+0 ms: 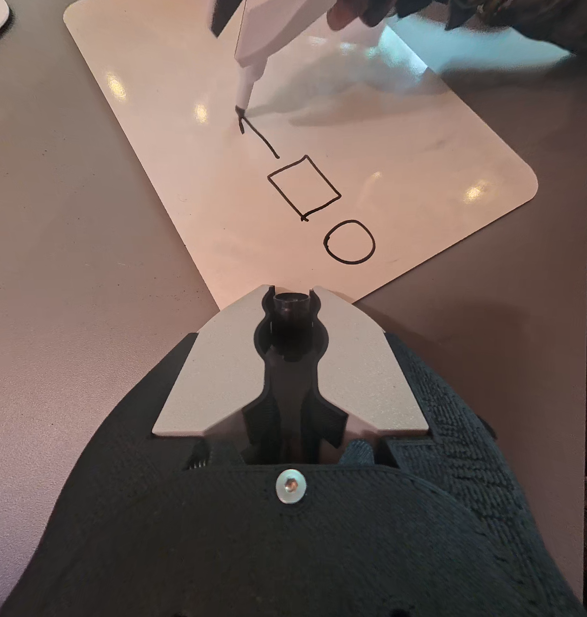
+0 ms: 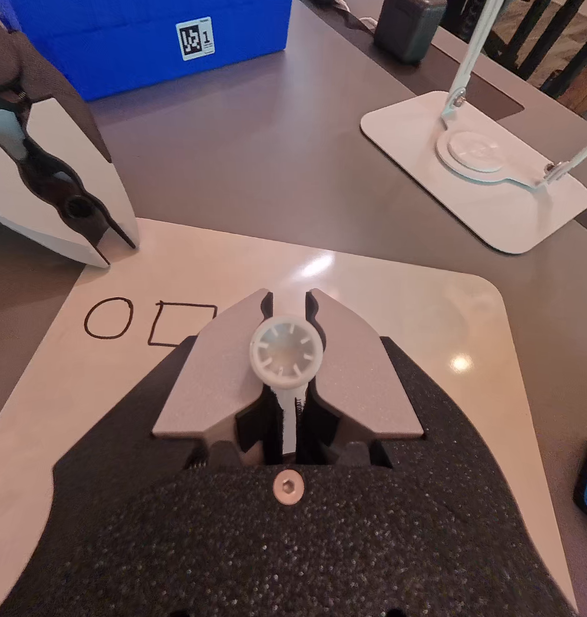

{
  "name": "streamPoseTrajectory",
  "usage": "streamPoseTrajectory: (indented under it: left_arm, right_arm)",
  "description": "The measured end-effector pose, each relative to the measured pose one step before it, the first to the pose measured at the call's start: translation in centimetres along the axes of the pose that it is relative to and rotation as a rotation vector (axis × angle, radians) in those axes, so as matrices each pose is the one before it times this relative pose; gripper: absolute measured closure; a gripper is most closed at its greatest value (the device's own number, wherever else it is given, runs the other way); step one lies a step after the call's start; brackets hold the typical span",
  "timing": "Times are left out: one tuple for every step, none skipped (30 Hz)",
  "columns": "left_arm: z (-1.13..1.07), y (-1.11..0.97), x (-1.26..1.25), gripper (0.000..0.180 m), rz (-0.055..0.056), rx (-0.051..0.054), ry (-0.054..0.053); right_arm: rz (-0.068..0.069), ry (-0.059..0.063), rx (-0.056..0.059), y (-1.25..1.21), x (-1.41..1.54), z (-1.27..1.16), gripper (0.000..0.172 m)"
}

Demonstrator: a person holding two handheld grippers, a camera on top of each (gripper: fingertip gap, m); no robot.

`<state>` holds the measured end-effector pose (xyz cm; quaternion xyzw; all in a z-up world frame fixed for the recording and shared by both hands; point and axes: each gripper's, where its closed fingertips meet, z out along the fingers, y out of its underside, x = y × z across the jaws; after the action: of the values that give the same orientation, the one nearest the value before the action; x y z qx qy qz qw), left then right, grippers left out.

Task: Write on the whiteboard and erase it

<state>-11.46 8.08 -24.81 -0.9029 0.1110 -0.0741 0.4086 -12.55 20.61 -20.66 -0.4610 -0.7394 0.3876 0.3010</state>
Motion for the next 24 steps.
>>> streamPoseTrajectory:
  left_arm:
    - [-0.002, 0.001, -0.005, 0.161, -0.0002, 0.0, 0.0003]
    - [-0.001, 0.0, 0.003, 0.161, -0.0007, 0.0001, 0.0006]
    - [-0.001, 0.001, 0.003, 0.161, -0.0002, -0.0001, 0.0001]
    - [0.002, -0.001, -0.006, 0.161, 0.0008, -0.0001, -0.0007]
    - [-0.005, 0.004, 0.004, 0.161, 0.0005, 0.0001, -0.0004]
    - [0.007, -0.006, 0.004, 0.161, -0.0004, 0.0, 0.0003]
    - [0.0, 0.001, 0.001, 0.161, 0.0, 0.0, 0.0001]
    - [0.002, -0.001, 0.005, 0.161, 0.0008, 0.0, 0.0001]
    - [-0.009, 0.007, -0.001, 0.161, -0.0002, 0.0001, 0.0004]
    - [0.003, -0.005, 0.0, 0.161, -0.0012, 0.0001, 0.0011]
    - [-0.001, 0.0, 0.003, 0.161, -0.0007, 0.0001, 0.0006]
    - [0.001, -0.001, 0.004, 0.161, -0.0001, 0.0001, 0.0003]
    - [-0.001, 0.0, 0.006, 0.161, -0.0004, 0.0001, 0.001]
    - [0.005, -0.006, 0.006, 0.161, -0.0005, 0.0001, 0.0011]
    - [-0.009, 0.007, -0.001, 0.161, -0.0002, 0.0001, 0.0004]
    - [0.007, -0.007, -0.003, 0.161, 0.0001, 0.0, 0.0]
    - [0.001, 0.0, 0.014, 0.161, 0.0007, -0.0001, 0.0007]
    - [-0.004, 0.006, 0.022, 0.161, 0.0012, -0.0002, 0.0007]
    - [0.008, 0.007, 0.013, 0.161, 0.0009, -0.0001, 0.0008]
    - [-0.006, -0.008, 0.008, 0.161, 0.0003, 0.0001, 0.0007]
    - [0.004, -0.001, 0.017, 0.161, 0.0007, -0.0001, 0.0002]
    - [-0.005, 0.005, 0.011, 0.161, 0.0009, 0.0, 0.0004]
    - [-0.002, 0.0, 0.004, 0.161, -0.0002, 0.0001, 0.0009]
    - [0.004, -0.004, -0.001, 0.161, -0.0005, -0.0001, 0.0006]
  right_arm:
    - [0.0026, 0.0016, -0.0041, 0.145, 0.054, -0.19, 0.153]
    - [-0.0005, 0.0008, -0.0051, 0.135, -0.066, -0.22, 0.153]
    - [-0.0004, -0.001, -0.0045, 0.139, -0.161, -0.225, 0.153]
    - [0.0016, -0.0031, -0.0027, 0.117, -0.239, -0.219, 0.153]
    - [0.0024, -0.0035, -0.0027, 0.094, -0.253, -0.18, 0.152]
    - [-0.0009, -0.0014, -0.003, 0.059, -0.186, -0.136, 0.153]
    - [-0.0015, 0.0006, 0.0026, -0.063, -0.064, -0.097, 0.153]
    - [0.0065, 0.0021, 0.0168, -0.289, 0.083, -0.075, 0.153]
    - [0.0148, 0.0003, 0.0226, -0.417, 0.226, -0.058, 0.153]
    - [0.0098, 0.0043, 0.0136, -0.333, 0.37, 0.014, 0.153]
    - [-0.0013, 0.0113, 0.0037, -0.206, 0.48, 0.099, 0.153]
    - [-0.0047, 0.0097, 0.0005, -0.136, 0.434, 0.189, 0.152]
    - [0.0012, 0.0026, 0.0025, -0.148, 0.336, 0.232, 0.152]
    - [0.0056, -0.002, 0.0047, -0.161, 0.249, 0.242, 0.152]
    - [0.0042, -0.0008, 0.0029, -0.133, 0.249, 0.256, 0.152]
    - [0.0008, 0.0007, 0.0001, -0.083, 0.228, 0.246, 0.152]
    - [0.0009, 0.0002, -0.0002, -0.054, 0.196, 0.256, 0.152]
    - [0.0028, -0.0022, 0.0001, -0.037, 0.124, 0.257, 0.152]
    - [0.002, -0.0032, -0.0014, 0.007, 0.085, 0.26, 0.152]
    - [0.0004, -0.0009, -0.0016, 0.063, 0.098, 0.239, 0.152]
    - [0.0006, 0.0001, -0.0041, 0.138, 0.115, 0.205, 0.152]
    - [0.0022, 0.0007, -0.0065, 0.216, 0.107, 0.143, 0.152]
    - [0.0043, -0.0003, -0.0064, 0.241, 0.077, 0.052, 0.152]
    - [0.0051, -0.0016, -0.0053, 0.245, 0.007, -0.079, 0.152]
